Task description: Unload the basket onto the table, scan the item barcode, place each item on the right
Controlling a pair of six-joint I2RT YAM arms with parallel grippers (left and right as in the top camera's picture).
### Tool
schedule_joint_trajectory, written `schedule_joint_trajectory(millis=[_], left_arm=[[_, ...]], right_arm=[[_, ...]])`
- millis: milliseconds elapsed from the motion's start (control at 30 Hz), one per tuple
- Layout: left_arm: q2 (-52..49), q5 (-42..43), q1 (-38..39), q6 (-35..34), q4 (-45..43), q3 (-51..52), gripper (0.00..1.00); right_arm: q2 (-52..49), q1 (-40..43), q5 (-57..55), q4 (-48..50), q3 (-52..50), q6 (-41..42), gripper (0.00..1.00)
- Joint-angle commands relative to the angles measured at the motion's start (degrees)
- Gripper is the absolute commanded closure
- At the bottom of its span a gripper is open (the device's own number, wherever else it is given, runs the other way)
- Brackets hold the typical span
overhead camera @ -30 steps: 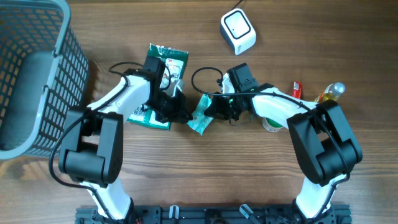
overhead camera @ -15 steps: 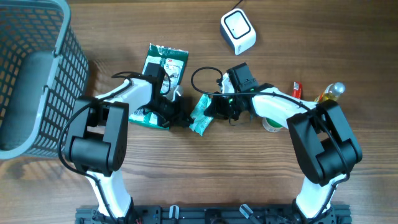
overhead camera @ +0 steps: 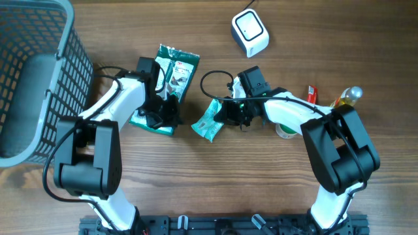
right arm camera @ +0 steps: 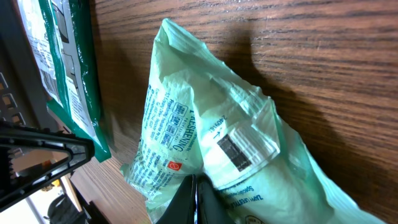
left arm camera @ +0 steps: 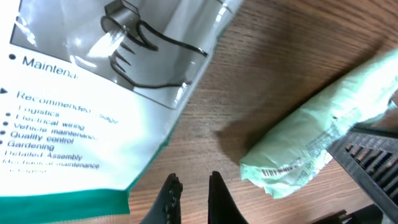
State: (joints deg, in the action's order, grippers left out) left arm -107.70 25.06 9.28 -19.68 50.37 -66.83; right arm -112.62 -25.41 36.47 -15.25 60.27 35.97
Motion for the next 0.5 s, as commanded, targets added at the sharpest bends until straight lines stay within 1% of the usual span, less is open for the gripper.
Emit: schedule_joint_trajectory(millis=[0, 100, 267, 467], left_arm=[[-1.1, -0.3, 2.0, -0.1, -0.7, 0.4, 0.96], [-3.1, 2.4, 4.5, -0.1, -3.7, 2.3, 0.96], [-6.8, 2.3, 7.8, -0.1, -6.1, 2.8, 0.96], [-10.2, 2.2, 8.2, -0.5, -8.7, 2.8, 0.96]], right_arm=[[-4.4, -0.7, -6.8, -1.0, -1.9, 0.1, 0.95], [-4.4, -0.7, -6.8, -1.1, -1.9, 0.0, 0.95], [-4.4, -0.7, -6.8, -1.0, -1.9, 0.0, 0.95], [-4.4, -0.7, -6.8, -1.1, -1.9, 0.0, 0.95]])
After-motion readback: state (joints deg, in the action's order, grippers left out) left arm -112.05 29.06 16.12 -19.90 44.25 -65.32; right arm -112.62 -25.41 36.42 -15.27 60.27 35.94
